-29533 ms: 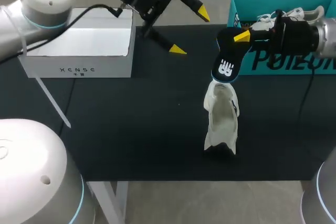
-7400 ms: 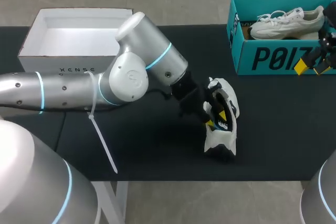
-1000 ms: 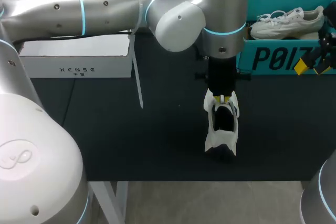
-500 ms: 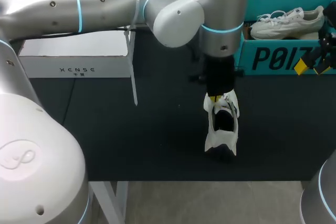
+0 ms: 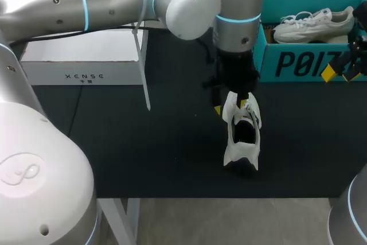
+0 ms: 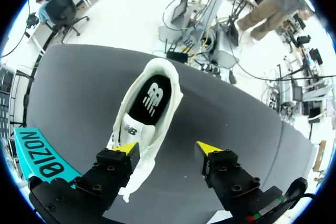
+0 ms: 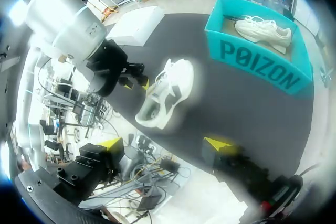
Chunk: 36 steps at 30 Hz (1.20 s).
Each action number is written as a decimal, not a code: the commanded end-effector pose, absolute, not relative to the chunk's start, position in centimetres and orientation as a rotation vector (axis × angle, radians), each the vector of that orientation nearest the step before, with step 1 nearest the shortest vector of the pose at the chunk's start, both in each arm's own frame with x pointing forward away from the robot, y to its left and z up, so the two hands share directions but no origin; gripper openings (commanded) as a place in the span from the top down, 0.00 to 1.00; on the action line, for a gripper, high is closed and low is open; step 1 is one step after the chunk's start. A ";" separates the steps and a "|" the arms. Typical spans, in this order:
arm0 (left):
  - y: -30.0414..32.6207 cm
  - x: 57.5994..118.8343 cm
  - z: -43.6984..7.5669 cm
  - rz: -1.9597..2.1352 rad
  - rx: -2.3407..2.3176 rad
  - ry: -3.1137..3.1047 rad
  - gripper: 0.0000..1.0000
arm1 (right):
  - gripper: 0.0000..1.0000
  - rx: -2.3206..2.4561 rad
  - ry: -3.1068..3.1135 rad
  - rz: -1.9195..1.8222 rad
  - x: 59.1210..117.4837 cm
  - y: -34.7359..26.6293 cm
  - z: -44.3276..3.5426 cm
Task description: Take the shoe out of the shoebox, open the shoe tongue, remove and reinsert the insole, then place the shoe into the shoebox
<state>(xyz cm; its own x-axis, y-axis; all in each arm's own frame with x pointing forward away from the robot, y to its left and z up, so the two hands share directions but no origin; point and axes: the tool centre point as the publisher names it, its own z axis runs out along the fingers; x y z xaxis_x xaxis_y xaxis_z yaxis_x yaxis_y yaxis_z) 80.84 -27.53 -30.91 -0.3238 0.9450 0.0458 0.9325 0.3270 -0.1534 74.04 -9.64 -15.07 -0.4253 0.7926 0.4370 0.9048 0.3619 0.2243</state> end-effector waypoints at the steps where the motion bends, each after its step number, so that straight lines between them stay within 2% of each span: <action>1: -27.7 80.9 -30.9 0.145 -1.746 -2.450 0.00 | 0.00 -1.514 -2.370 -0.631 74.3 -9.6 -15.1; 5: -27.8 80.8 -31.0 0.085 -1.704 -2.461 0.00 | 0.00 -1.514 -2.370 -0.631 74.3 -9.6 -15.1; 12: -28.3 78.6 -31.0 0.012 -1.271 -2.674 0.00 | 0.00 -1.514 -2.370 -0.631 74.3 -9.6 -15.1; 24: -25.6 73.2 -30.8 0.140 -0.537 -2.935 0.00 | 0.00 -1.514 -2.370 -0.631 74.3 -9.6 -15.1; 36: -28.4 70.1 -31.9 -0.040 -0.254 -3.005 0.00 | 0.00 -1.514 -2.370 -0.631 74.3 -9.6 -15.1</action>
